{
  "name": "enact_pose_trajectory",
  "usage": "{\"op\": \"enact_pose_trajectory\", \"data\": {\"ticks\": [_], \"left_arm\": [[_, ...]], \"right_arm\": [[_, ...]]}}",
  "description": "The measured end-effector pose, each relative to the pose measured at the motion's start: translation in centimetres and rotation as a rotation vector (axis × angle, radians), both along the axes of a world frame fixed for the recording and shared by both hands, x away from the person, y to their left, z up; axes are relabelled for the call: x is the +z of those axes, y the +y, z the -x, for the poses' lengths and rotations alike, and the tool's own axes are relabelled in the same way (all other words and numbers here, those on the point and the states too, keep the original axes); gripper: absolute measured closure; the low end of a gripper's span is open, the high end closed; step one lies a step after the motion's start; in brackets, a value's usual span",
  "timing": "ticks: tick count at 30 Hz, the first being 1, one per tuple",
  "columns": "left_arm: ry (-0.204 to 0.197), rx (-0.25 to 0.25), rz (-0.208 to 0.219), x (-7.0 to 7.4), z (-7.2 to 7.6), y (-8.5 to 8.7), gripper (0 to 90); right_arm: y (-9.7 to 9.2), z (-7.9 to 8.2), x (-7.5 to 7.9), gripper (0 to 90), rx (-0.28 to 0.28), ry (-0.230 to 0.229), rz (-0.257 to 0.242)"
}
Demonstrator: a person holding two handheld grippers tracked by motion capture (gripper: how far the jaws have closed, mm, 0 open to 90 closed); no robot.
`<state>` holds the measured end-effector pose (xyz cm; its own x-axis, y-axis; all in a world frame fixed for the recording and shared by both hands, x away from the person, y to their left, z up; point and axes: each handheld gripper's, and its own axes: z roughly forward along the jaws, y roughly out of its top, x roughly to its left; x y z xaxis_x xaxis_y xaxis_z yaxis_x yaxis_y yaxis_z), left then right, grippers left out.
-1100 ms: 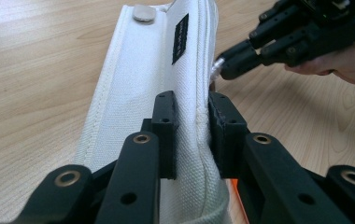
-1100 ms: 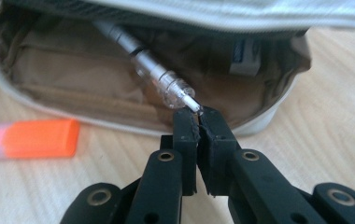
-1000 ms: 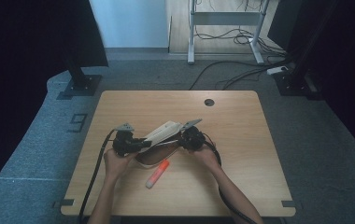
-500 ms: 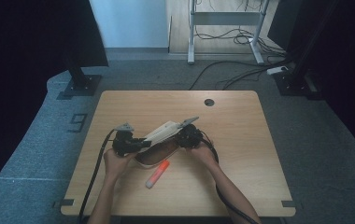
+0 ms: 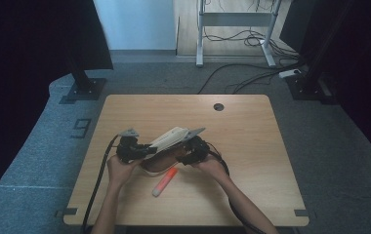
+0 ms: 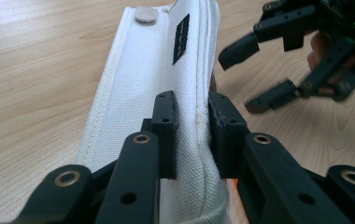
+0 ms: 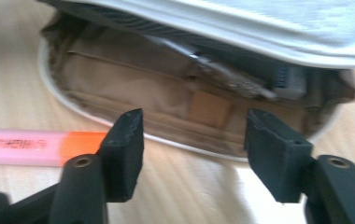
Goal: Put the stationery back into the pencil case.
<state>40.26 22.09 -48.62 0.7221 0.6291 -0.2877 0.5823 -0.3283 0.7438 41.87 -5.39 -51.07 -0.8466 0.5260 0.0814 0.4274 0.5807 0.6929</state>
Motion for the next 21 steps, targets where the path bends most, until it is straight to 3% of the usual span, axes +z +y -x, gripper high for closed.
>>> {"op": "enact_pose_trajectory", "data": {"ticks": [11, 21], "left_arm": [[-0.002, -0.001, -0.001, 0.0, 0.1, 0.1, 74.2], [-0.001, -0.002, -0.003, 0.0, 0.1, 0.1, 74.2]], "right_arm": [[2.5, 2.2, -0.6, 34.4, 0.078, 0.025, -0.006], [3.7, 1.7, -2.1, 32.3, 0.047, 0.019, 0.015]]}}
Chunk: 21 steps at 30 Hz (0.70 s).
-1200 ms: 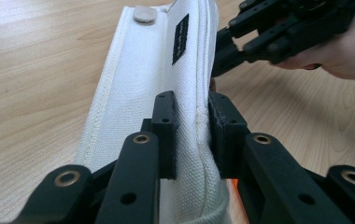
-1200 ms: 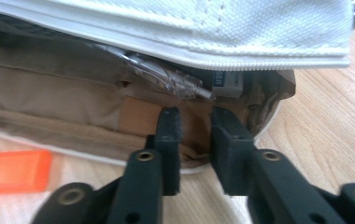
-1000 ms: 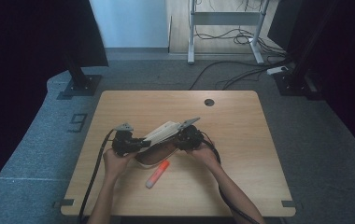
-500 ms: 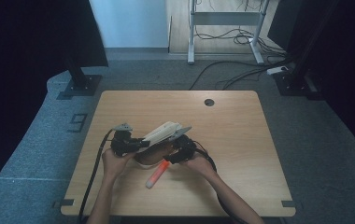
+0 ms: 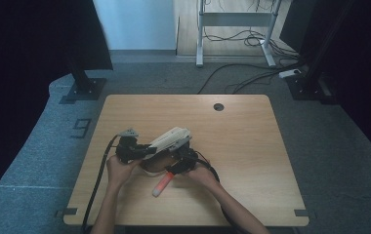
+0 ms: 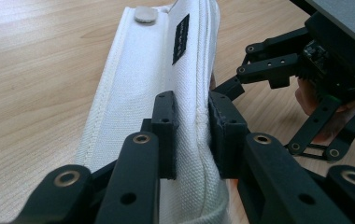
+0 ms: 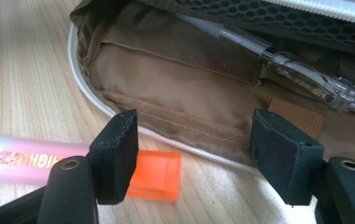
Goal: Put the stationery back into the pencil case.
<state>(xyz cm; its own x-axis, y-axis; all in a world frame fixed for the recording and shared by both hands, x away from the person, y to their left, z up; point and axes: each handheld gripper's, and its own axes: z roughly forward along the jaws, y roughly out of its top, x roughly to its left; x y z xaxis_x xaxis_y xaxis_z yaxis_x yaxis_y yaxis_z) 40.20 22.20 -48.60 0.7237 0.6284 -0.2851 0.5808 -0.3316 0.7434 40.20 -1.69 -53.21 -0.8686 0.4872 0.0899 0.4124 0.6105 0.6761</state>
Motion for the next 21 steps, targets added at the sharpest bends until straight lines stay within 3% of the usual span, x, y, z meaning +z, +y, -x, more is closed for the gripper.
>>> {"op": "enact_pose_trajectory", "data": {"ticks": [18, 21], "left_arm": [[-0.001, -0.003, -0.002, 0.0, 0.0, -0.1, 74.0], [0.0, -0.003, -0.002, 0.0, 0.0, -0.1, 73.9]], "right_arm": [[-2.8, 1.3, 0.0, 32.5, -0.001, 0.03, 0.014], [-3.3, 1.6, 0.5, 31.9, 0.001, 0.033, -0.011]]}}
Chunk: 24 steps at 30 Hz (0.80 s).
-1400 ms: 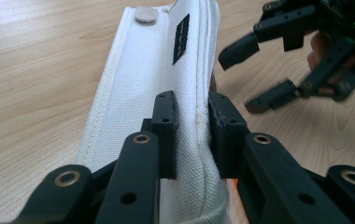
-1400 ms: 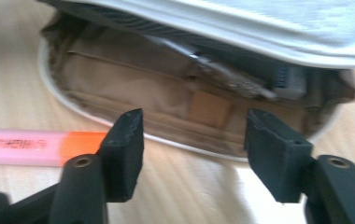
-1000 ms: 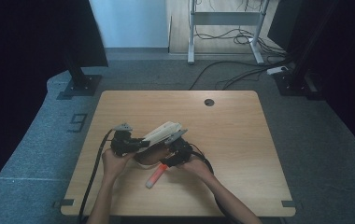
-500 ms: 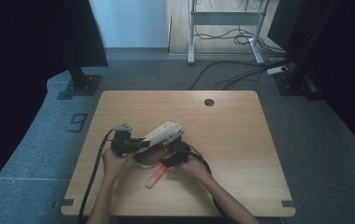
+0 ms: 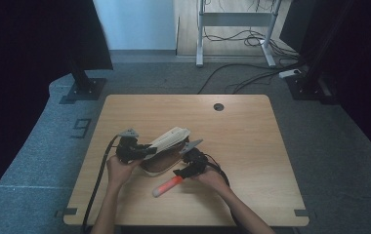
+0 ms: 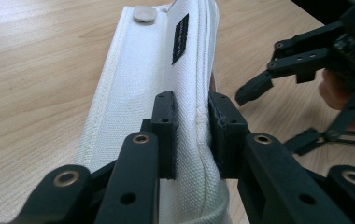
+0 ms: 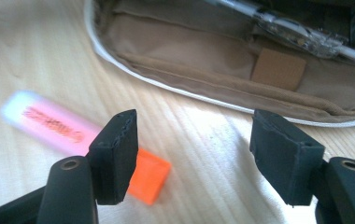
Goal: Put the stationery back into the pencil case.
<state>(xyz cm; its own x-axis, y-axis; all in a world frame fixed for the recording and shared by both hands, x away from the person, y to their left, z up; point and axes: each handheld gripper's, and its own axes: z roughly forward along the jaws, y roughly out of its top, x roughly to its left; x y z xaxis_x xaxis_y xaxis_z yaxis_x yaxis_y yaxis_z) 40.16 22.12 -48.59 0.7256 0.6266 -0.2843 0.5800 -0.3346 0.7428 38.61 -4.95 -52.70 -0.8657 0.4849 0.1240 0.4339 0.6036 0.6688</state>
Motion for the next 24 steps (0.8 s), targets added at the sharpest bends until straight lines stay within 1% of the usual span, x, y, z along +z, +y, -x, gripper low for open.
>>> {"op": "enact_pose_trajectory", "data": {"ticks": [1, 3, 6, 8, 11, 14, 16, 18, 19, 21, 24], "left_arm": [[0.001, 0.0, 0.001, 0.0, 0.0, 0.0, 73.9], [0.004, 0.0, -0.002, 0.0, 0.0, 0.0, 73.9], [0.003, 0.0, 0.001, 0.0, 0.0, 0.0, 73.9], [0.002, 0.0, 0.0, 0.0, 0.0, 0.1, 73.9], [0.002, -0.001, 0.0, 0.1, 0.0, 0.1, 73.9], [0.002, -0.004, 0.002, 0.0, 0.0, 0.2, 73.9], [0.003, -0.004, 0.002, 0.0, 0.0, 0.2, 73.9], [0.006, -0.005, 0.004, 0.0, 0.0, 0.2, 73.8], [0.006, -0.004, 0.004, 0.0, 0.0, 0.2, 73.7], [0.005, -0.005, 0.002, 0.0, 0.0, 0.2, 73.8], [0.006, -0.004, 0.003, 0.0, 0.0, 0.2, 73.8]], "right_arm": [[-0.1, 0.2, 0.2, 31.6, 0.009, 0.001, -0.011], [0.0, 0.6, 0.4, 30.9, 0.028, 0.0, -0.014], [0.4, 1.4, 0.4, 30.0, 0.067, 0.001, -0.008], [0.9, 2.0, 0.1, 29.4, 0.1, 0.009, -0.006], [1.7, 2.3, -0.3, 28.1, 0.149, 0.015, -0.008], [2.3, 2.5, -0.8, 28.4, 0.187, 0.014, 0.013], [2.4, 2.6, -1.0, 29.9, 0.205, 0.016, 0.02], [2.4, 2.7, -1.1, 32.6, 0.223, -0.001, 0.016], [2.3, 2.9, -1.1, 35.6, 0.237, -0.006, 0.015], [2.1, 3.0, -1.1, 38.8, 0.253, -0.018, 0.017], [1.9, 3.1, -1.0, 47.3, 0.273, -0.03, 0.021]]}}
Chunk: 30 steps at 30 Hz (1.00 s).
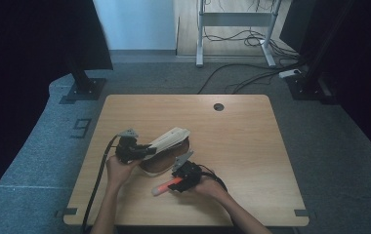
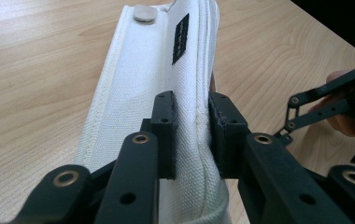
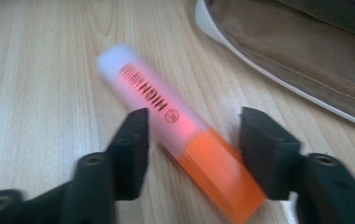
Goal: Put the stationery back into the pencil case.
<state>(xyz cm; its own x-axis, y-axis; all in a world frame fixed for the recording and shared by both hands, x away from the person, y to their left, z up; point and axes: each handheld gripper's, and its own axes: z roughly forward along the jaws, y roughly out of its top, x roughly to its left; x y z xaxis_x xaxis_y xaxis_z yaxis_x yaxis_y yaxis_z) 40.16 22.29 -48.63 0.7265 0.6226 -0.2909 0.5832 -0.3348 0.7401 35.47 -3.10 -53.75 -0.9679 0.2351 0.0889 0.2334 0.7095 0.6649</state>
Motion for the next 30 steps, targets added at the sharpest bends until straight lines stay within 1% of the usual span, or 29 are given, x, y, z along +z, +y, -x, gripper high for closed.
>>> {"op": "enact_pose_trajectory", "data": {"ticks": [1, 6, 10, 15, 19, 25, 30], "left_arm": [[0.0, 0.0, 0.0, 0.0, 0.0, 0.0, 73.8], [0.0, -0.001, -0.001, 0.0, 0.0, 0.0, 73.8], [0.001, -0.002, -0.002, -0.1, 0.0, -0.1, 73.6], [0.002, -0.002, -0.002, -0.1, 0.0, -0.1, 73.6], [0.002, -0.003, -0.003, -0.1, 0.0, -0.1, 73.6], [0.003, -0.004, -0.003, -0.1, 0.0, -0.1, 73.6], [0.006, -0.003, -0.002, -0.1, 0.0, -0.1, 73.6]], "right_arm": [[-0.1, 0.0, 0.0, 49.0, 0.006, -0.005, 0.004], [-0.5, 0.2, 0.1, 59.7, 0.018, -0.003, 0.013], [-0.7, 0.4, 0.2, 64.8, 0.03, 0.01, 0.016], [-0.7, 0.8, 0.3, 65.5, 0.01, -0.002, 0.032], [-0.6, 1.0, 0.3, 65.6, -0.002, -0.002, 0.035], [-1.1, 1.2, 0.3, 65.7, -0.027, 0.006, 0.016], [-1.7, 1.3, 0.8, 65.8, -0.047, -0.011, 0.002]]}}
